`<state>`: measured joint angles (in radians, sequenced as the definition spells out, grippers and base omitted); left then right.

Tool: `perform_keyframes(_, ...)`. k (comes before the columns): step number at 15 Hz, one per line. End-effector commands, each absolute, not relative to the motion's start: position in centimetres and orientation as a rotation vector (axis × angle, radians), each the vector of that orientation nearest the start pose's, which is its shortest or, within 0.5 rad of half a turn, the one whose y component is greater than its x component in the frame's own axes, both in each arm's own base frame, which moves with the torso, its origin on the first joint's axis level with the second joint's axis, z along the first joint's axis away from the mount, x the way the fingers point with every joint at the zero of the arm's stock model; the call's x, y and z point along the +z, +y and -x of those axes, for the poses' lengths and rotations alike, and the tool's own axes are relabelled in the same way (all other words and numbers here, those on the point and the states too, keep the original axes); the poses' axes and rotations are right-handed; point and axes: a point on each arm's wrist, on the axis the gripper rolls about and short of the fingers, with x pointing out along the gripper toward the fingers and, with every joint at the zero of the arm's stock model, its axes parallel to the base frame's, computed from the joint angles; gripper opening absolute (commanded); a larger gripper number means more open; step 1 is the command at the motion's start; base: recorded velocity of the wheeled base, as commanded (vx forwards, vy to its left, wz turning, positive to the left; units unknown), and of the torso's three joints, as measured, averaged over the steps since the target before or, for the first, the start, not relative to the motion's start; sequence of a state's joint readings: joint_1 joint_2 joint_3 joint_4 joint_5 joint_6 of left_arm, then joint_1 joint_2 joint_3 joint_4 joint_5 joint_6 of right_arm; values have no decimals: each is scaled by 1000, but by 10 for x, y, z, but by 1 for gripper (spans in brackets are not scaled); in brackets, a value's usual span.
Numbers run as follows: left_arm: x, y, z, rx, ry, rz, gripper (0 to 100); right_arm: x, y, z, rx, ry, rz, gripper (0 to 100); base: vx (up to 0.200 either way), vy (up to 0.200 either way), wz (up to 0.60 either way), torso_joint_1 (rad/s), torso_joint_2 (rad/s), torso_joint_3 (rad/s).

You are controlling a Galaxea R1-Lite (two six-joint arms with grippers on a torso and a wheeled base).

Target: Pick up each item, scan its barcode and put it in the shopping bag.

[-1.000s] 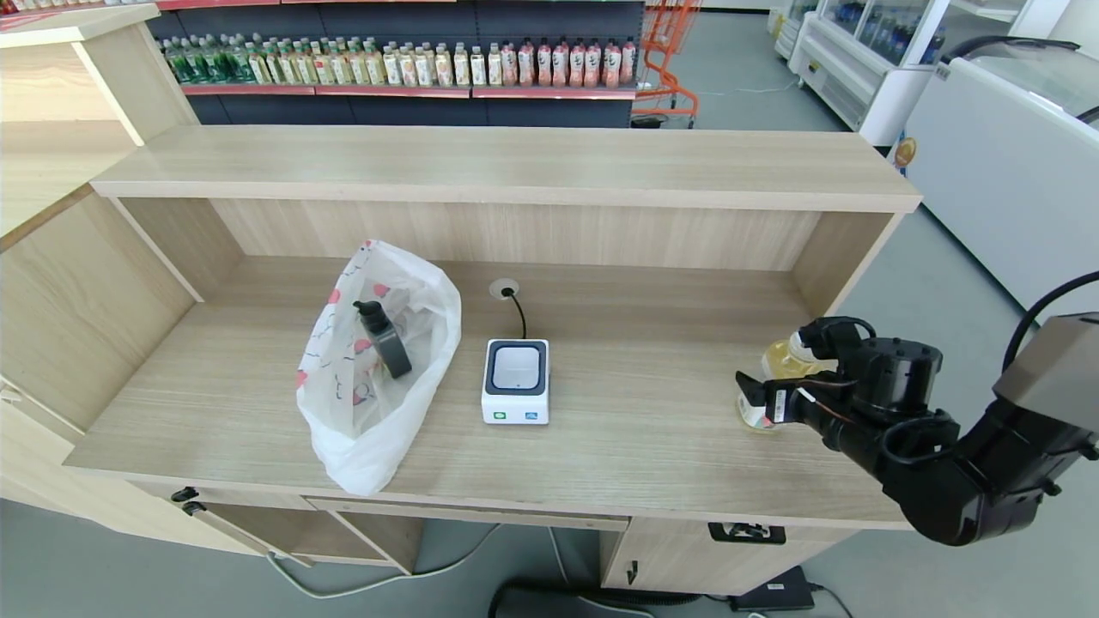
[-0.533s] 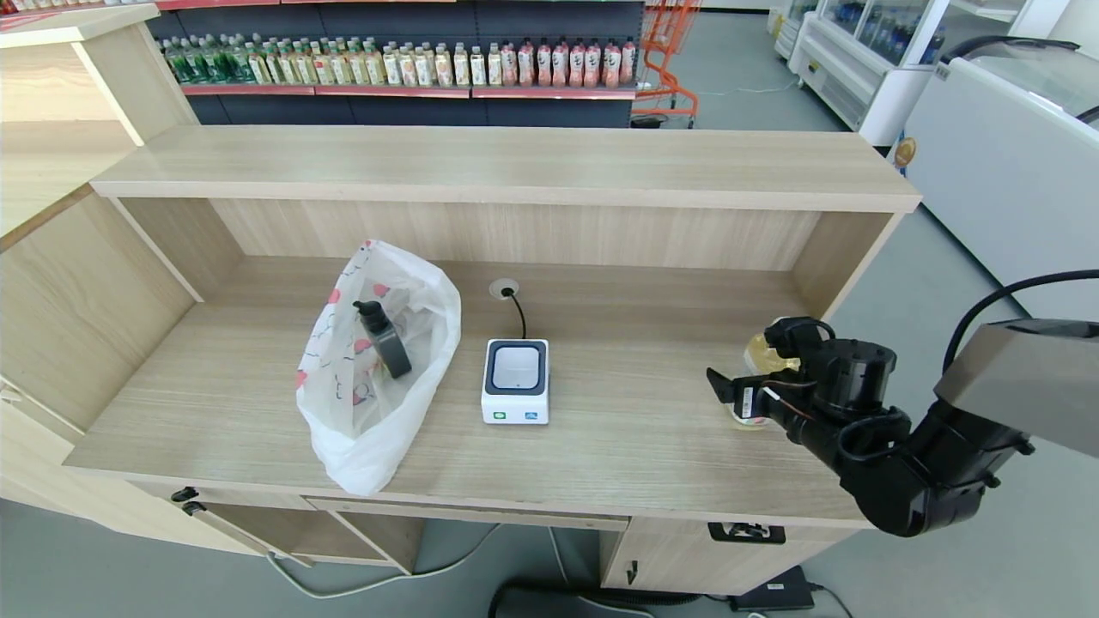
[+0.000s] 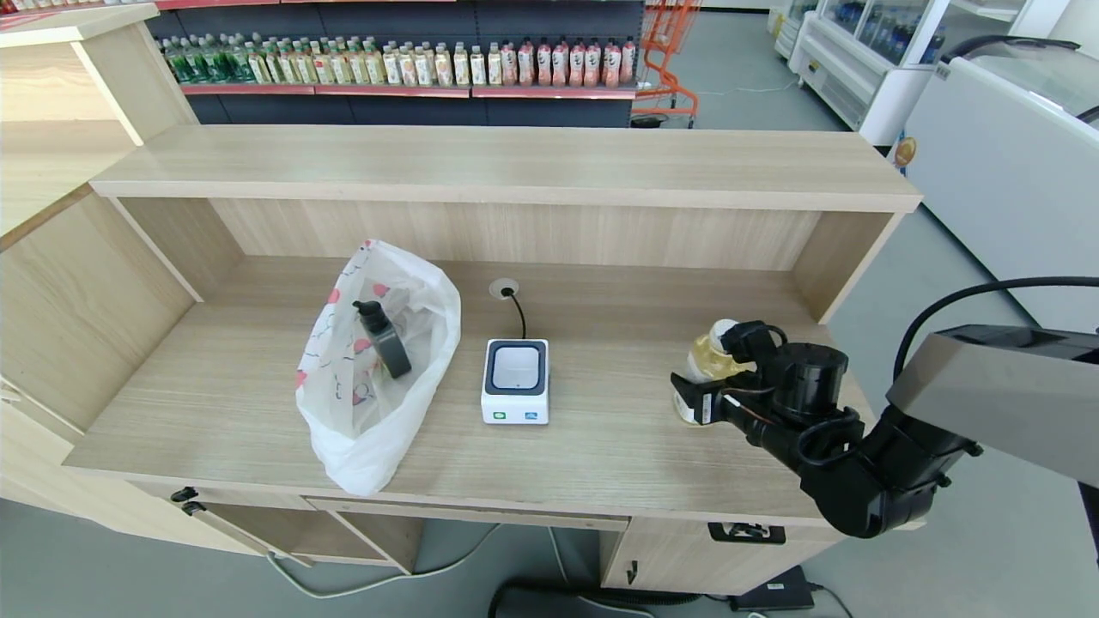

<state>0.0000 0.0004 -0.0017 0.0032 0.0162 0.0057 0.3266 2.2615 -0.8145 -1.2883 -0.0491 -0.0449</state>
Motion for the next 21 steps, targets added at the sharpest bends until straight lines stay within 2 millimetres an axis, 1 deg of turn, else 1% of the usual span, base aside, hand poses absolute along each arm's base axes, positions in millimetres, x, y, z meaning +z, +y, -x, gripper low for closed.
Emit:
perform_keyframes(1,76,0,23,17,2,-6,100,55,128,-367,291,138,74,0,0,0,0,0,0,0)
perform_keyframes(4,76,0,23,17,2,-6,100,68,126,-365,294,112,64,0,0,0,0,0,0,0)
perform_keyframes(5,76,0,23,17,2,-6,100,69,125,-364,304,112,61,0,0,0,0,0,0,0)
perform_keyframes(6,76,0,23,17,2,-6,100,74,123,-361,318,109,58,0,0,0,0,0,0,0)
perform_keyframes(7,75,0,23,17,3,-6,100,87,122,-357,318,101,39,0,0,0,0,0,0,0)
perform_keyframes(8,76,0,23,17,2,-6,100,109,121,-349,340,110,-5,0,0,0,0,0,0,0)
perform_keyframes(10,76,0,23,17,2,-6,100,153,116,-322,471,146,-100,0,0,0,0,0,0,0)
perform_keyframes(11,76,0,23,17,2,-6,100,171,112,-308,553,178,-126,0,0,0,0,0,0,0)
perform_keyframes(12,75,0,23,17,3,-6,100,183,108,-291,646,221,-143,0,0,0,0,0,0,0)
perform_keyframes(13,76,0,23,17,2,-6,100,190,104,-274,726,274,-176,0,0,0,0,0,0,0)
perform_keyframes(15,76,0,23,17,2,-6,100,191,102,-253,843,342,-208,0,0,0,0,0,0,0)
perform_keyframes(16,76,0,23,17,2,-6,100,190,102,-249,872,356,-211,0,0,0,0,0,0,0)
perform_keyframes(17,76,0,23,17,2,-6,100,185,106,-241,939,384,-216,0,0,0,0,0,0,0)
perform_keyframes(21,76,0,23,17,2,-6,100,181,120,-233,1023,415,-210,0,0,0,0,0,0,0)
